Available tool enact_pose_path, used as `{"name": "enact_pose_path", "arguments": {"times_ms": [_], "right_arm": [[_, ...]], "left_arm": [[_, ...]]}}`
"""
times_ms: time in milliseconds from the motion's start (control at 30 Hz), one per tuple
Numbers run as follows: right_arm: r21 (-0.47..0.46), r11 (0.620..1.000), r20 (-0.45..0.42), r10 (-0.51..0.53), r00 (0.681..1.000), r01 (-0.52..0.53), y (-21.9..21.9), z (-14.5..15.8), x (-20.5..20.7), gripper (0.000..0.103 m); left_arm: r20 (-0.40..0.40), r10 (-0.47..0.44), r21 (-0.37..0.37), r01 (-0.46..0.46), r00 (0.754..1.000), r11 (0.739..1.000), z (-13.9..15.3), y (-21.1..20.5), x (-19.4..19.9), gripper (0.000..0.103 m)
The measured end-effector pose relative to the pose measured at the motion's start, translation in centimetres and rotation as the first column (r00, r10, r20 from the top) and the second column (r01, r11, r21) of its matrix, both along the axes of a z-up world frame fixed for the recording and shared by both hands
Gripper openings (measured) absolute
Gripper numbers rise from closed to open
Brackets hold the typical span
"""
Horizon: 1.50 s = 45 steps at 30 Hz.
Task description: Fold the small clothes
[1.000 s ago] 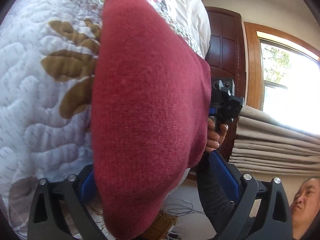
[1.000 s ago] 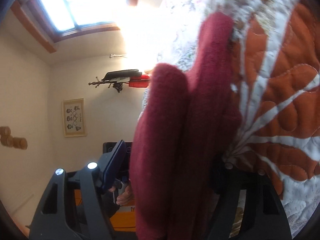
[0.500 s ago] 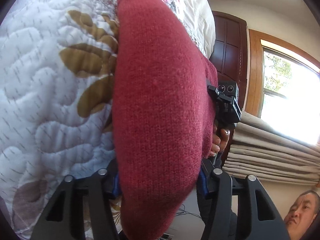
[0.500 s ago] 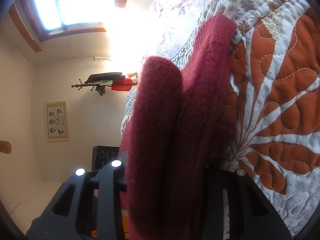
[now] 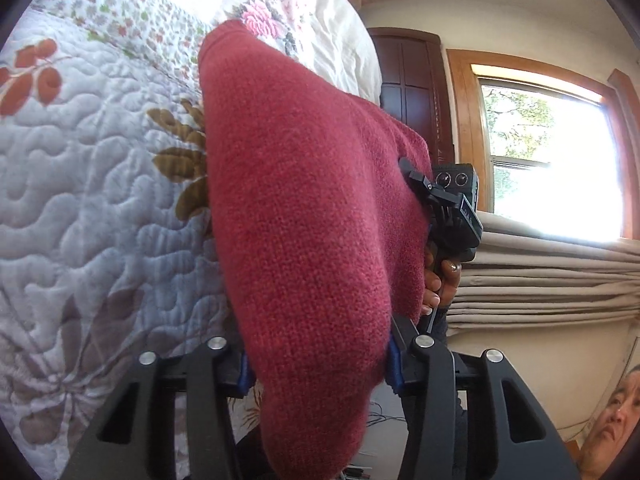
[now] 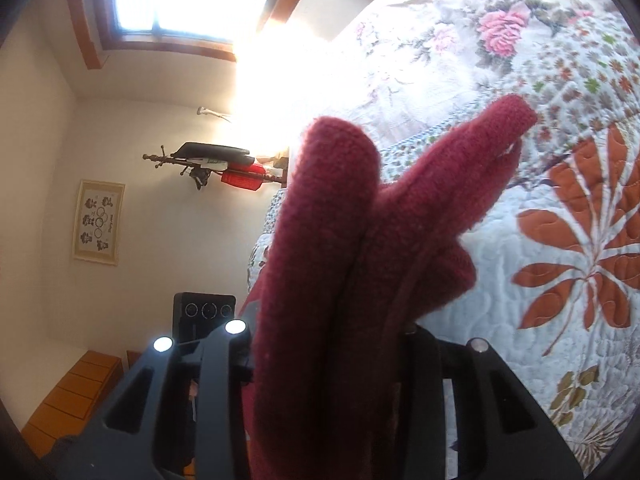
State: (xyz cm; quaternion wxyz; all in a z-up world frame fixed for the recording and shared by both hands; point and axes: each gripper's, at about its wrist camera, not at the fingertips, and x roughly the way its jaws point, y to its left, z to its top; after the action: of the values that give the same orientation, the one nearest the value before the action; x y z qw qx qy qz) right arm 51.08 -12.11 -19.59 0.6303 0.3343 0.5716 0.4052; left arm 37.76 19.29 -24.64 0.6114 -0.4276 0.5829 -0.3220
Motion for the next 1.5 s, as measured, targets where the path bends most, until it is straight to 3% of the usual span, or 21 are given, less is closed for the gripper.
{"name": "enact_pose_path", "arguments": {"times_ms": [100, 200, 300, 333, 367, 400, 433, 500, 567, 633, 667, 700, 767, 867, 933, 967, 1100, 1133, 1200, 1367, 1500], "right_arm": [[0.031, 0.998, 0.045, 0.048, 0.998, -0.049, 4.4, 1.7, -2.9, 0.034], [0.059, 0.993, 0.045, 0.102, 0.994, -0.105, 8.5, 0.8, -6.9, 0.034], [0.029, 0.985, -0.024, 0.173, 0.985, -0.173, 12.7, -3.1, -10.5, 0.04], [-0.039, 0.98, -0.057, 0.191, 0.98, -0.193, 14.1, -4.9, -11.4, 0.043], [-0.12, 0.971, -0.098, 0.196, 0.976, -0.207, 15.2, -6.7, -12.1, 0.053], [-0.167, 0.962, -0.117, 0.198, 0.973, -0.216, 15.8, -7.7, -12.8, 0.056], [-0.17, 0.964, -0.1, 0.192, 0.976, -0.207, 15.8, -7.5, -13.1, 0.057], [-0.179, 0.973, -0.084, 0.136, 0.987, -0.149, 14.2, -5.5, -13.6, 0.073], [-0.185, 0.98, -0.053, 0.06, 0.997, -0.069, 11.3, -3.8, -13.7, 0.076], [-0.209, 0.977, 0.001, -0.038, 0.999, 0.037, 8.6, -1.8, -14.3, 0.073], [-0.218, 0.973, 0.028, -0.07, 0.997, 0.075, 7.8, -1.0, -14.4, 0.063], [-0.216, 0.972, 0.049, -0.088, 0.995, 0.096, 7.2, 0.0, -14.7, 0.054], [-0.207, 0.974, 0.075, -0.08, 0.994, 0.094, 7.8, 1.1, -14.8, 0.051], [-0.27, 0.962, 0.08, -0.027, 0.996, 0.048, 10.2, 0.2, -14.3, 0.051], [-0.325, 0.945, 0.078, -0.002, 0.997, 0.027, 11.3, -1.2, -13.6, 0.029], [-0.35, 0.936, 0.094, 0.007, 0.996, 0.026, 10.8, -2.1, -13.4, 0.011], [-0.373, 0.925, 0.179, -0.009, 0.984, 0.077, 11.4, -3.1, -12.7, 0.008], [-0.426, 0.901, 0.162, -0.016, 0.987, 0.084, 11.2, -4.5, -12.5, 0.008], [-0.426, 0.9, 0.091, -0.06, 0.994, 0.094, 10.3, -7.2, -12.4, 0.008], [-0.354, 0.924, 0.169, -0.089, 0.982, 0.145, 9.1, -4.0, -13.5, 0.018], [-0.286, 0.949, 0.22, -0.069, 0.973, 0.132, 8.5, -0.2, -16.2, 0.018]], "left_arm": [[0.038, 0.029, 0.002, -0.029, 0.999, 1.0, 1.4, 3.9, -4.0, 0.048], [0.039, 0.077, -0.011, -0.077, 0.996, 0.997, 0.8, 7.6, -9.6, 0.048], [-0.008, 0.124, 0.051, -0.124, 0.992, 0.991, -3.4, 9.9, -15.1, 0.05], [-0.059, 0.158, 0.088, -0.153, 0.986, 0.984, -5.8, 10.6, -16.6, 0.053], [-0.11, 0.185, 0.142, -0.169, 0.977, 0.975, -8.0, 11.1, -17.8, 0.054], [-0.14, 0.212, 0.155, -0.19, 0.967, 0.969, -9.7, 11.4, -18.9, 0.057], [-0.145, 0.245, 0.116, -0.229, 0.959, 0.966, -10.2, 11.7, -19.7, 0.062], [-0.12, 0.276, 0.083, -0.267, 0.954, 0.96, -9.4, 11.9, -20.2, 0.068], [-0.079, 0.284, 0.098, -0.276, 0.956, 0.956, -7.8, 12.4, -20.4, 0.074], [-0.026, 0.306, 0.138, -0.3, 0.952, 0.944, -5.8, 13.4, -20.6, 0.074], [0.014, 0.329, 0.16, -0.327, 0.944, 0.931, -4.5, 14.1, -20.9, 0.074], [0.051, 0.35, 0.179, -0.353, 0.935, 0.918, -3.3, 14.9, -21.3, 0.074], [0.127, 0.371, 0.189, -0.39, 0.92, 0.901, -0.7, 15.8, -21.8, 0.074], [0.213, 0.346, 0.126, -0.377, 0.914, 0.918, 1.6, 16.7, -22.6, 0.074], [0.223, 0.305, 0.084, -0.329, 0.926, 0.94, 1.9, 15.0, -21.1, 0.074], [0.212, 0.285, 0.073, -0.306, 0.935, 0.949, 1.6, 14.1, -20.2, 0.074], [0.106, 0.194, 0.105, -0.205, 0.975, 0.973, -2.7, 11.6, -19.1, 0.074], [0.07, 0.184, 0.1, -0.19, 0.98, 0.977, -4.1, 11.2, -19.1, 0.074], [0.042, 0.174, 0.095, -0.178, 0.984, 0.979, -5.1, 10.8, -19.7, 0.074], [0.103, 0.163, 0.078, -0.171, 0.981, 0.982, -1.3, 11.1, -19.2, 0.074], [0.223, 0.206, 0.045, -0.221, 0.953, 0.974, 2.2, 12.5, -16.4, 0.081]]}}
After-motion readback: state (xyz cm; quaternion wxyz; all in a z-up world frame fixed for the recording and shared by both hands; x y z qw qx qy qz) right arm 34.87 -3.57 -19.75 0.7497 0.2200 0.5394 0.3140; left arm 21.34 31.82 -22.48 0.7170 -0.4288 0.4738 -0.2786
